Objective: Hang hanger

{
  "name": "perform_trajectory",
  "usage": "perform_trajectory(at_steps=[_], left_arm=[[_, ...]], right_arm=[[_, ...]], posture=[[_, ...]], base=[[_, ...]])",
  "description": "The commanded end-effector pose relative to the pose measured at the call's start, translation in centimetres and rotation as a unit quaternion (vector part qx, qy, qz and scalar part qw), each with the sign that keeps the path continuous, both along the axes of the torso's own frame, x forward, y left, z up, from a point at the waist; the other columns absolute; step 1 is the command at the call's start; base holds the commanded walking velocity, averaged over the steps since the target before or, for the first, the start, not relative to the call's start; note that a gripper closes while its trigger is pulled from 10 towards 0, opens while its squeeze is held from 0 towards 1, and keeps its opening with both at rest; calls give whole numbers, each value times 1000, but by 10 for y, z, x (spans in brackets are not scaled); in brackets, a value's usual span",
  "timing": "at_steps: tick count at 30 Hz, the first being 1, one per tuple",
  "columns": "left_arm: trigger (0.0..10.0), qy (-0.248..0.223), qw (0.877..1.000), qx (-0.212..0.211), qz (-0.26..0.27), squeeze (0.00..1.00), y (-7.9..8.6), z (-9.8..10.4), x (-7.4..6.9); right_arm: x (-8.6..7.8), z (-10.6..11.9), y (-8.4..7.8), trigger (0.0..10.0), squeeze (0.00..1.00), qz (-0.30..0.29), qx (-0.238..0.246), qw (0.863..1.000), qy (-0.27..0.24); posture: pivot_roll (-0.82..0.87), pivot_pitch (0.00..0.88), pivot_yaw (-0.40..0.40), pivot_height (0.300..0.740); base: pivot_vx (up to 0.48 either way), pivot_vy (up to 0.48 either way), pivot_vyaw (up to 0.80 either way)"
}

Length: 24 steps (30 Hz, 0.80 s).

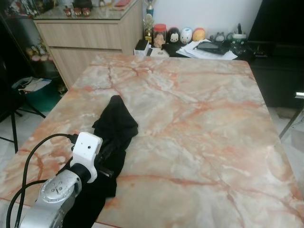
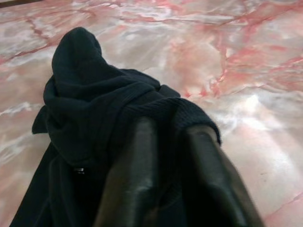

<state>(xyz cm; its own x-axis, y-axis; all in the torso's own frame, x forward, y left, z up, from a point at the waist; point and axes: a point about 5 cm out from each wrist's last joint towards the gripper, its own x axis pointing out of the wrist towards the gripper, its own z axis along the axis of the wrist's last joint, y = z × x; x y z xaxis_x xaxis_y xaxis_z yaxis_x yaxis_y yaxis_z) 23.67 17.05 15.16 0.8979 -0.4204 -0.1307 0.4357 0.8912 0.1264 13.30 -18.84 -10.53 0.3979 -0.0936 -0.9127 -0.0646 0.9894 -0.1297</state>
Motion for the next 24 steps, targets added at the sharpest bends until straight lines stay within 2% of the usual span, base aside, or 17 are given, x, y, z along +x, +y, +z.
perform_trajectory(at_steps=[1,4,8,12,15,19,23,24], left_arm=[[10000,0,999,3,-33,1000,-1,5,-9],[10000,1,999,-10,-44,1000,0,7,-13],[10000,-11,999,-46,-4,1000,7,5,-14],[10000,-11,998,-68,4,1000,3,1,-19],[10000,-15,997,-72,8,1000,1,2,-20],[10000,-15,997,-70,36,1000,10,0,-21],[10000,-13,995,-90,49,1000,13,-3,-28],[10000,-9,995,-88,45,416,12,-5,-31]], right_arm=[[-3,-1,2,10000,0,-1,3,1000,6],[-3,-1,2,10000,0,-2,3,1000,6],[-7,-3,7,10000,0,-2,4,1000,8],[-7,-3,7,10000,0,-2,4,1000,7],[-8,-3,7,10000,0,-3,4,1000,7],[-9,-4,7,10000,0,-2,2,1000,9],[-10,-4,6,10000,0,-2,2,1000,10],[-10,-4,6,10000,0,0,2,1000,11]], posture=[[77,50,23,740],[79,43,23,740],[81,34,21,740],[70,21,18,740],[72,18,17,740],[71,16,15,740],[73,22,14,740],[76,28,14,740]], base=[[0,0,0],[0,0,0],[0,0,0],[0,0,0],[0,0,0],[0,0,0],[0,0,0],[0,0,0]])
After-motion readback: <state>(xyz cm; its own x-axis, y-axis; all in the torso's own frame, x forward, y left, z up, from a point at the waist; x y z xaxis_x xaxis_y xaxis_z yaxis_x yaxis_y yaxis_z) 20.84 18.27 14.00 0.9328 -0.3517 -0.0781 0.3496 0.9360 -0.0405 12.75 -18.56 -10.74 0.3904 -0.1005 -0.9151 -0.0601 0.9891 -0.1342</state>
